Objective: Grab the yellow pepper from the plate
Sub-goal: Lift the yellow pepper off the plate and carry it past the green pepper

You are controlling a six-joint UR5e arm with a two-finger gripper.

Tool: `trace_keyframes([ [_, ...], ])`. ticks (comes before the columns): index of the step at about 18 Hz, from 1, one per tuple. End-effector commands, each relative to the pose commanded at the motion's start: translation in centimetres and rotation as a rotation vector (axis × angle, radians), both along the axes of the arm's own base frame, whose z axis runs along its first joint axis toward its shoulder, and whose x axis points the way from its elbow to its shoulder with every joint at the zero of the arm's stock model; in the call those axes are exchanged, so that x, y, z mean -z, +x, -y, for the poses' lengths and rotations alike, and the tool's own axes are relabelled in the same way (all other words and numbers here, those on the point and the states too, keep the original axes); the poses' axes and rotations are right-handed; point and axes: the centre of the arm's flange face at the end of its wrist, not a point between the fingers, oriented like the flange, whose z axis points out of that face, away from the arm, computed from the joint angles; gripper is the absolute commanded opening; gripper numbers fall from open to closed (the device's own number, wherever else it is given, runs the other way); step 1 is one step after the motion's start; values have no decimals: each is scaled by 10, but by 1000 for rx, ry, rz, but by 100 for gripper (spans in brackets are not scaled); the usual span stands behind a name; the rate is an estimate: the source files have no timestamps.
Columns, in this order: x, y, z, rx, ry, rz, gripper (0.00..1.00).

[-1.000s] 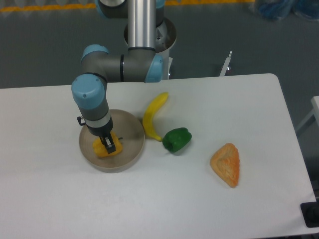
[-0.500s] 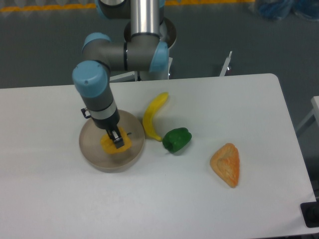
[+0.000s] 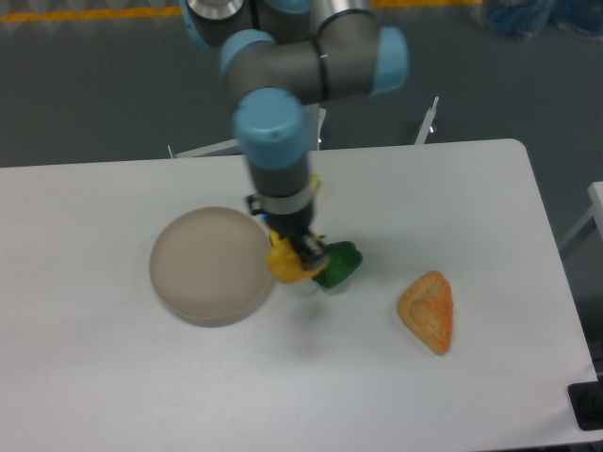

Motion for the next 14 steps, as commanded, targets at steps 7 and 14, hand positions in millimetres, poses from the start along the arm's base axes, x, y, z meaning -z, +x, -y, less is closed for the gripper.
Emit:
trace_keyframes([
  [7, 14, -84, 35, 59, -10, 36, 31],
  [14, 21, -99, 39, 125, -24, 40, 28],
])
